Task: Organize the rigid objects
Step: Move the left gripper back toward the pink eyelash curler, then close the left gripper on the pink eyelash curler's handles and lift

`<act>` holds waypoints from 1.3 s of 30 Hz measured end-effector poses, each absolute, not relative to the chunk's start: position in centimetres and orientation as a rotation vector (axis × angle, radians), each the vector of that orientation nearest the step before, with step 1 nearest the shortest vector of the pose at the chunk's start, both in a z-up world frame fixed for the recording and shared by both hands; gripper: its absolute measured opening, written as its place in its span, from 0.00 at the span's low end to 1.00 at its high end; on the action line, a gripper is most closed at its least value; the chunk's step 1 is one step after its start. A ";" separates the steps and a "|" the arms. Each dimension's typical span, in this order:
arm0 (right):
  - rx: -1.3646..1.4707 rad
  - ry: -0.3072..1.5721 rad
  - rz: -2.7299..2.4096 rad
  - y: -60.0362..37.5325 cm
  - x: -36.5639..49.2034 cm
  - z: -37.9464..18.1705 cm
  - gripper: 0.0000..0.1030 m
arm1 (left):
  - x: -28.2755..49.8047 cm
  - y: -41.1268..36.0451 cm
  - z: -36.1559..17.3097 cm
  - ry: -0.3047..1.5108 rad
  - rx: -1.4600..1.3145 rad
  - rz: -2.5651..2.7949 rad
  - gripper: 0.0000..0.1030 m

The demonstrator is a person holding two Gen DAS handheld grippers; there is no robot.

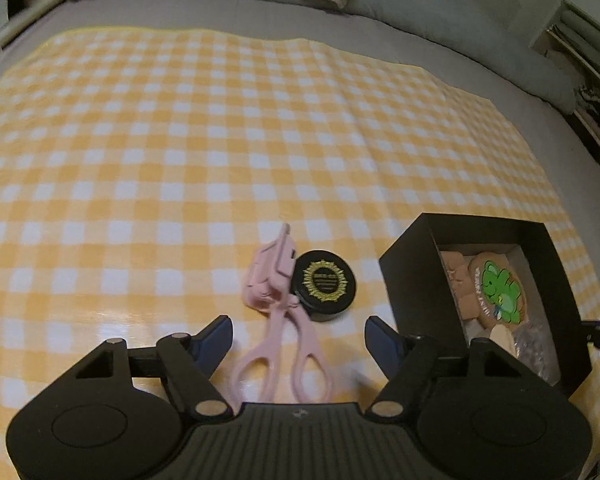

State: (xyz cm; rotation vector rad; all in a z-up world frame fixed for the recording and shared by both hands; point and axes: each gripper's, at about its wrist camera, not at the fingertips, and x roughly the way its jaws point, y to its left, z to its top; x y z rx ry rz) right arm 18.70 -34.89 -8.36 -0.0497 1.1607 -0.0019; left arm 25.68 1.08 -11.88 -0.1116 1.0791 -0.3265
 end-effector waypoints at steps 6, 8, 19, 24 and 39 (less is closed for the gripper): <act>-0.048 1.164 -0.001 -34.9 18.8 -8.3 0.05 | 26.8 -0.4 -13.4 1.130 -0.093 -0.311 0.62; -0.043 1.167 0.000 -34.9 18.8 -8.3 0.05 | 27.1 -0.6 -13.9 1.144 -0.087 -0.300 0.61; -0.037 1.170 0.004 -34.9 18.9 -8.4 0.05 | 28.5 -0.6 -14.1 1.131 -0.061 -0.271 0.30; -0.037 1.170 0.004 -34.9 18.9 -8.4 0.05 | 27.6 0.6 -13.7 1.118 -0.055 -0.242 0.29; -0.039 1.169 -0.002 -34.9 18.9 -8.4 0.04 | 25.5 3.8 -9.0 0.981 -0.191 -0.218 0.00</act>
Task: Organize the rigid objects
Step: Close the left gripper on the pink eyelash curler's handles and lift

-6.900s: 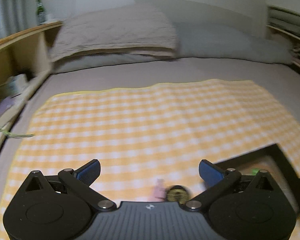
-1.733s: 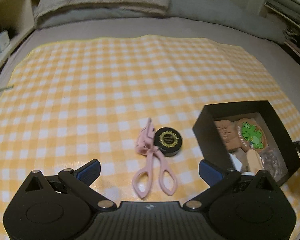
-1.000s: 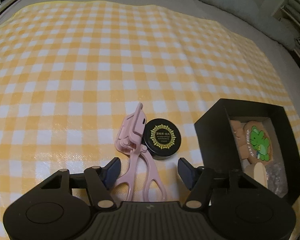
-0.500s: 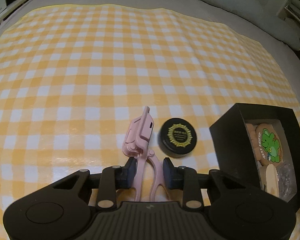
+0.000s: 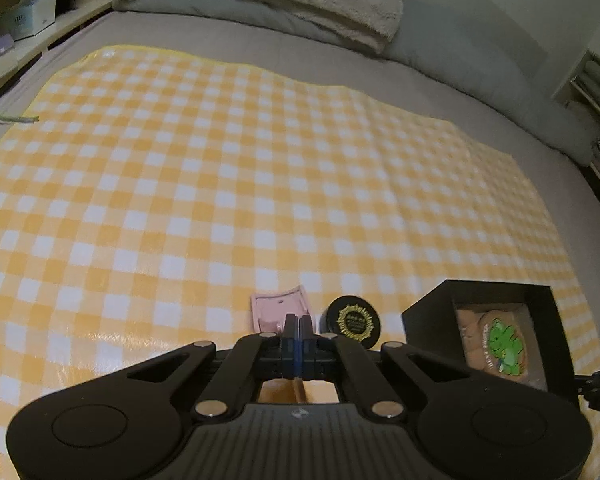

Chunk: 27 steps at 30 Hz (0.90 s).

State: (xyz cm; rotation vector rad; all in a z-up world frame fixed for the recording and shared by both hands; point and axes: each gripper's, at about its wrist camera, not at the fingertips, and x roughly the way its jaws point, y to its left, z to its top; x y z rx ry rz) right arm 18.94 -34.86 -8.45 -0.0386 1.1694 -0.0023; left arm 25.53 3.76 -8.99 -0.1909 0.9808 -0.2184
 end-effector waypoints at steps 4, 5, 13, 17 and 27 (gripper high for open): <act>-0.041 1.169 -0.003 -34.8 18.9 -8.4 0.04 | 25.6 3.0 -9.3 0.999 -0.170 -0.224 0.00; -0.042 1.169 -0.002 -34.8 18.9 -8.4 0.04 | 25.7 2.8 -9.5 1.009 -0.165 -0.223 0.01; -0.076 1.169 -0.023 -34.3 19.0 -8.7 0.05 | 26.2 0.7 -12.0 1.097 -0.155 -0.208 0.56; -0.086 1.172 -0.025 -34.2 19.2 -8.8 0.05 | 26.4 0.2 -12.7 1.113 -0.176 -0.212 0.63; -0.105 1.171 -0.009 -34.3 19.2 -8.7 0.05 | 27.4 -1.5 -14.2 1.149 -0.168 -0.190 0.66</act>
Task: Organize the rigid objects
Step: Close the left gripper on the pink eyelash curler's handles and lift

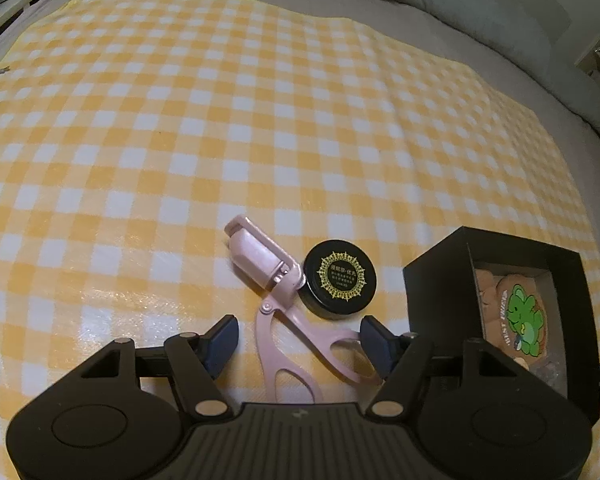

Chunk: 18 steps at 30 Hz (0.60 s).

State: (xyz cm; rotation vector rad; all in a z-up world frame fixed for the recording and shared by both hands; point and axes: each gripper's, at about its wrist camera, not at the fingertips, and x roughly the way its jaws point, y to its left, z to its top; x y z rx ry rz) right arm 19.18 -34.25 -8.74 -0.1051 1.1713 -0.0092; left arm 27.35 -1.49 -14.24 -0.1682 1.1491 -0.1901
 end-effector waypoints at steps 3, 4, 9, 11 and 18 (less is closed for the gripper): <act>-0.105 1.173 -0.009 -34.2 19.2 -8.8 0.05 | 27.7 -2.0 -14.5 1.141 -0.155 -0.184 0.66; -0.105 1.174 -0.008 -34.2 19.2 -8.8 0.05 | 27.8 -2.2 -14.6 1.142 -0.152 -0.185 0.64; -0.107 1.175 -0.006 -34.3 19.3 -8.8 0.05 | 28.5 -2.4 -14.9 1.132 -0.144 -0.201 0.48; -0.109 1.175 -0.003 -34.3 19.3 -8.8 0.05 | 28.8 -2.3 -15.0 1.132 -0.154 -0.194 0.36; -0.109 1.175 -0.003 -34.3 19.2 -8.8 0.05 | 28.7 -1.7 -14.7 1.126 -0.097 -0.208 0.29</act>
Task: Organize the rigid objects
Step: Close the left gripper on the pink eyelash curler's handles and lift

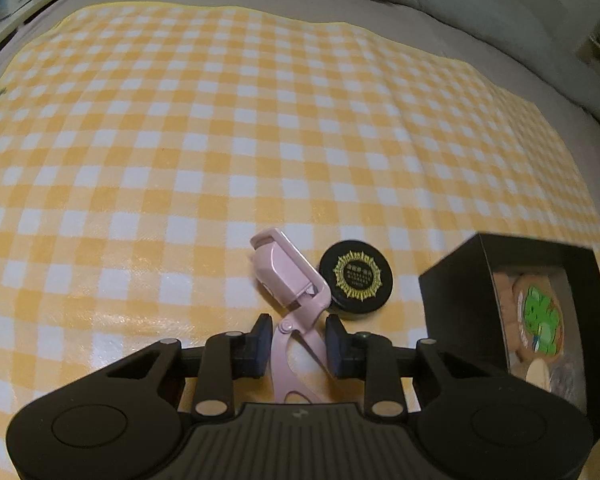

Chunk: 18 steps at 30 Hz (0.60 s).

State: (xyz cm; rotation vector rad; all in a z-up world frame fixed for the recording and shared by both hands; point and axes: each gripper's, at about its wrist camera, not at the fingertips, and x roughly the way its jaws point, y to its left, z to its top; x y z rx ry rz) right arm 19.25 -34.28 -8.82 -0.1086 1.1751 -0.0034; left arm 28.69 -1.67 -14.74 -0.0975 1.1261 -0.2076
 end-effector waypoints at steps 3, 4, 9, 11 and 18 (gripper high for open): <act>-0.110 1.176 0.000 -34.2 19.2 -8.8 0.05 | 28.0 -1.1 -14.5 1.126 -0.085 -0.214 0.28; -0.111 1.176 0.001 -34.3 19.2 -8.9 0.05 | 27.8 -1.0 -14.3 1.121 -0.082 -0.213 0.27; -0.110 1.176 0.001 -34.2 19.3 -8.9 0.05 | 26.5 0.2 -12.4 1.070 -0.107 -0.214 0.25; -0.109 1.175 0.000 -34.3 19.2 -8.9 0.05 | 26.3 0.7 -11.8 1.059 -0.131 -0.221 0.24; -0.106 1.176 0.003 -34.3 19.2 -8.8 0.05 | 25.3 1.5 -8.8 0.994 -0.202 -0.256 0.00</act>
